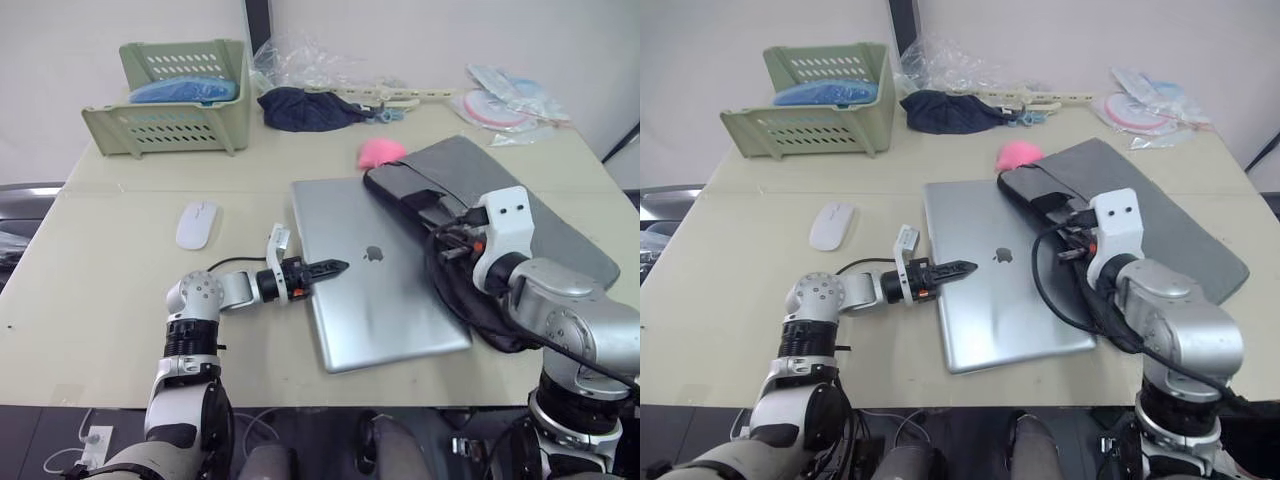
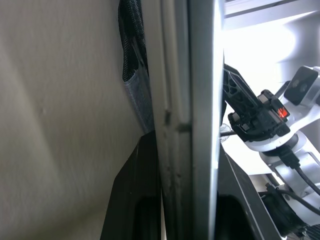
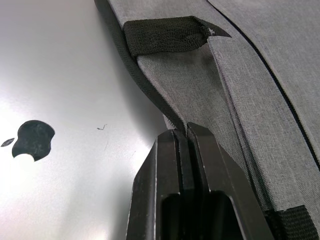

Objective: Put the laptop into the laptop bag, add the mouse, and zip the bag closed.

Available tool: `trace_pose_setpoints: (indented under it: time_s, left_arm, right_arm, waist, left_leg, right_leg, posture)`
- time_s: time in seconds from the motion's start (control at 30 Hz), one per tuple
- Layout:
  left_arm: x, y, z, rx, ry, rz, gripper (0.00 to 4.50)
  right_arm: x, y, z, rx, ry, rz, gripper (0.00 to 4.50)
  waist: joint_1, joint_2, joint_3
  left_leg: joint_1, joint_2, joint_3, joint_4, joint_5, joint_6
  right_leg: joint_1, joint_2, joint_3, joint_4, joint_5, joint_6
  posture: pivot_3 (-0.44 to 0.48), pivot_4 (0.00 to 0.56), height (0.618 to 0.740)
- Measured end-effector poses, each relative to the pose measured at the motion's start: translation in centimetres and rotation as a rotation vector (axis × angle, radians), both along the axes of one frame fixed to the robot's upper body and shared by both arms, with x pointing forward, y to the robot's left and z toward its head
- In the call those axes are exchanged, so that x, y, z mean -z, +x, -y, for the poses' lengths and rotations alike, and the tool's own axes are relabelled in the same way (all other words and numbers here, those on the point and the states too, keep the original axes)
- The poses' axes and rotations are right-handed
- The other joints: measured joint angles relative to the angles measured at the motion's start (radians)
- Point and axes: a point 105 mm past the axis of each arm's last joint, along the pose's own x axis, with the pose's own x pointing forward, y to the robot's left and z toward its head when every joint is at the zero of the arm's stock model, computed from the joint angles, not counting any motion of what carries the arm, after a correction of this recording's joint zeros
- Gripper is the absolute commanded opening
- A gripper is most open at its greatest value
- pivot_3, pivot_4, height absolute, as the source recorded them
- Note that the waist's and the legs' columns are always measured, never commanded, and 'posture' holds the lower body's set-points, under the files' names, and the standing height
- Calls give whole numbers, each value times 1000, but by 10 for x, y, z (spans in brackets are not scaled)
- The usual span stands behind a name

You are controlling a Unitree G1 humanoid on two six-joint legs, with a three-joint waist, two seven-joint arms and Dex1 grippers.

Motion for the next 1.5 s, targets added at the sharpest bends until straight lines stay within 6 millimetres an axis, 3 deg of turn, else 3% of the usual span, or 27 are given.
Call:
trace_pose_setpoints:
  time_s: [0.67,0.93,1.5]
  left_arm:
    - [-6,8,-6,-81,-49,-89,537]
    - [-7,13,3,-128,-107,-161,537]
    - [-6,6,26,-110,-100,-180,537]
  right_arm:
    - [7,4,1,25,79,-66,82]
    - [11,3,1,46,121,-84,82]
    - [-3,10,-18,34,192,-71,82]
  waist:
    - [-14,0,0]
    - [-12,0,0]
    - [-13,0,0]
  left_leg:
    - [-1,0,3,1,0,0]
    - [0,-1,4,1,0,0]
    - [0,-1,5,1,0,0]
  right_leg:
    - [-7,0,4,5,0,0]
    - [-7,0,5,5,0,0]
    - [-8,0,7,6,0,0]
  posture:
    - [0,150,740]
    - [0,150,740]
    - [0,150,740]
